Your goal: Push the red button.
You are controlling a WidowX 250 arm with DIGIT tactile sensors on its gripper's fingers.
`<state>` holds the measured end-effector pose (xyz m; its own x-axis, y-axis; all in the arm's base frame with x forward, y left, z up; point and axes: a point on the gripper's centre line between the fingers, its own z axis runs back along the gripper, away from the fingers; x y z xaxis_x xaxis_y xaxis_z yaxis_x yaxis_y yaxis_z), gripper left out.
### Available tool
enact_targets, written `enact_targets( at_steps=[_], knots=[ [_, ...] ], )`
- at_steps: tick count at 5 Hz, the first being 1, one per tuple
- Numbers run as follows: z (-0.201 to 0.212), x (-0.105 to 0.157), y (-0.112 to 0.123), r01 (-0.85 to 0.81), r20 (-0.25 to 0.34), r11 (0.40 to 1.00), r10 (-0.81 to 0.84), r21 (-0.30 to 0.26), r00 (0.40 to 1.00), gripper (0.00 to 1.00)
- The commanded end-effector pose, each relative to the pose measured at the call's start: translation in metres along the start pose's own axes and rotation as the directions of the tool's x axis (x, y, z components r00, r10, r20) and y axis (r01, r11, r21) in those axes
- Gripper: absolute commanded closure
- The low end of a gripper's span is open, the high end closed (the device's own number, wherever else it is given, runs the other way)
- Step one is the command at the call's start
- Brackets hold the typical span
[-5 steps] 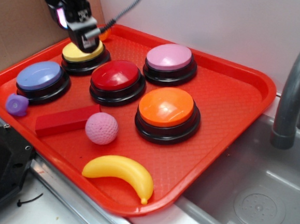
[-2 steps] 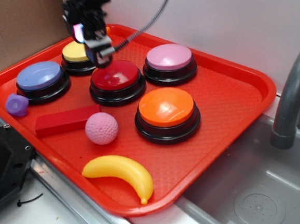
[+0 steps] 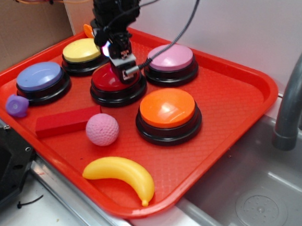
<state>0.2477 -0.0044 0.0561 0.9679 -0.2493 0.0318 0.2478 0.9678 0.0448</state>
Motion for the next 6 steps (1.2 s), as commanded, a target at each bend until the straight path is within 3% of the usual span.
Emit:
enact_targets(
  at_steps=[1, 2, 3, 5, 6],
  knots=[
    [-0.009, 0.003, 0.005, -0.029, -0.016, 1.000, 0.029, -0.001, 0.999, 0.00],
    [0.009, 0.006, 0.001, 0.000, 0.006, 0.999, 0.000, 0.046, 1.000, 0.00],
    [0.042, 0.010, 0.005, -0.032, 0.041, 0.998, 0.030, 0.054, 0.999, 0.00],
    [0.069, 0.017, 0.014, -0.047, 0.024, 0.998, 0.046, 0.036, 0.999, 0.00],
    [0.075, 0.017, 0.018, -0.046, -0.003, 0.999, 0.046, 0.001, 0.999, 0.00]
  ],
)
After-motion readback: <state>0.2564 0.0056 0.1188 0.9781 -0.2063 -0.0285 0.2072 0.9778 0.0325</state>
